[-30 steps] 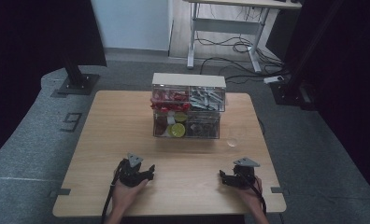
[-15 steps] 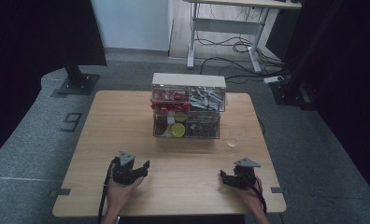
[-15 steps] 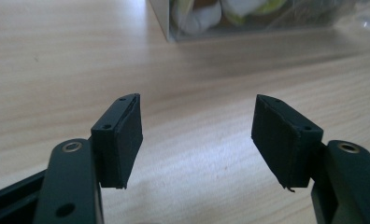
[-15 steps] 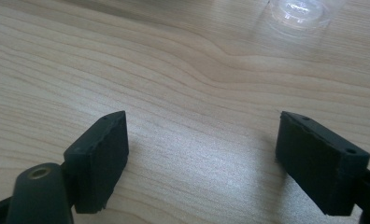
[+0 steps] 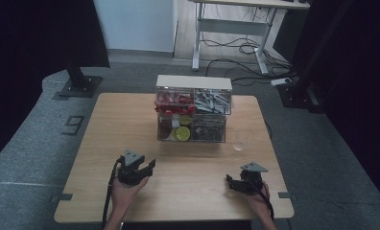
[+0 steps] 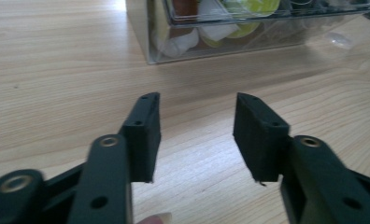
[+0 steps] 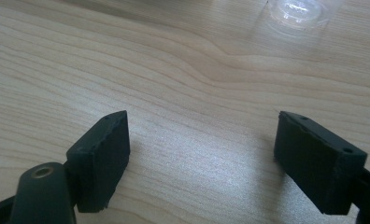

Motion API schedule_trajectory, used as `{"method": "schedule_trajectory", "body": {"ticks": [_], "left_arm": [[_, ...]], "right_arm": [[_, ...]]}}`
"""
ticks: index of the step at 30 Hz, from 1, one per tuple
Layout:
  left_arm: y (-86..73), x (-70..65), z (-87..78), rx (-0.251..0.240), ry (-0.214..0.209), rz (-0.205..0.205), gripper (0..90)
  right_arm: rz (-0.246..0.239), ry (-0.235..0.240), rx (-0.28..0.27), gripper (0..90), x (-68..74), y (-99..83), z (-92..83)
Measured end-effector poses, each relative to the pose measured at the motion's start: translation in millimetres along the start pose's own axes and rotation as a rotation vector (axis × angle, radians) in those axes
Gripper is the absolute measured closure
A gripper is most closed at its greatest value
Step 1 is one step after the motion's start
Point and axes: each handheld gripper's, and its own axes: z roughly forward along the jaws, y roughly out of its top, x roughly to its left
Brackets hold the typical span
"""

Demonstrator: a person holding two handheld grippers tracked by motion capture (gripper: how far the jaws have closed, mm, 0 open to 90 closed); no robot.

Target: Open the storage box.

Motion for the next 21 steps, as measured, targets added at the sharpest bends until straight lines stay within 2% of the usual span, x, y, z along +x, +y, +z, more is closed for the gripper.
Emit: {"method": "schedule_trajectory", "body": {"ticks": [9, 13, 16, 21], "left_arm": [[7.3, -4.2, 4.6, -0.005, -0.063, 0.007, 74.3], [9.9, -6.8, 8.3, -0.003, -0.064, 0.013, 82.0], [12.2, -9.2, 11.1, -0.020, -0.063, 0.019, 87.7], [19.0, -13.2, 13.7, -0.044, -0.058, 0.040, 90.0]], "right_arm": [[-0.001, 0.000, 0.000, 18.9, 0.0, 0.0, 0.0], [-0.001, -0.001, 0.000, 18.9, 0.1, 0.0, 0.0], [-0.001, -0.001, 0.000, 18.9, 0.1, 0.0, 0.0], [0.000, -0.003, 0.000, 19.0, 0.1, 0.0, 0.0]]}}
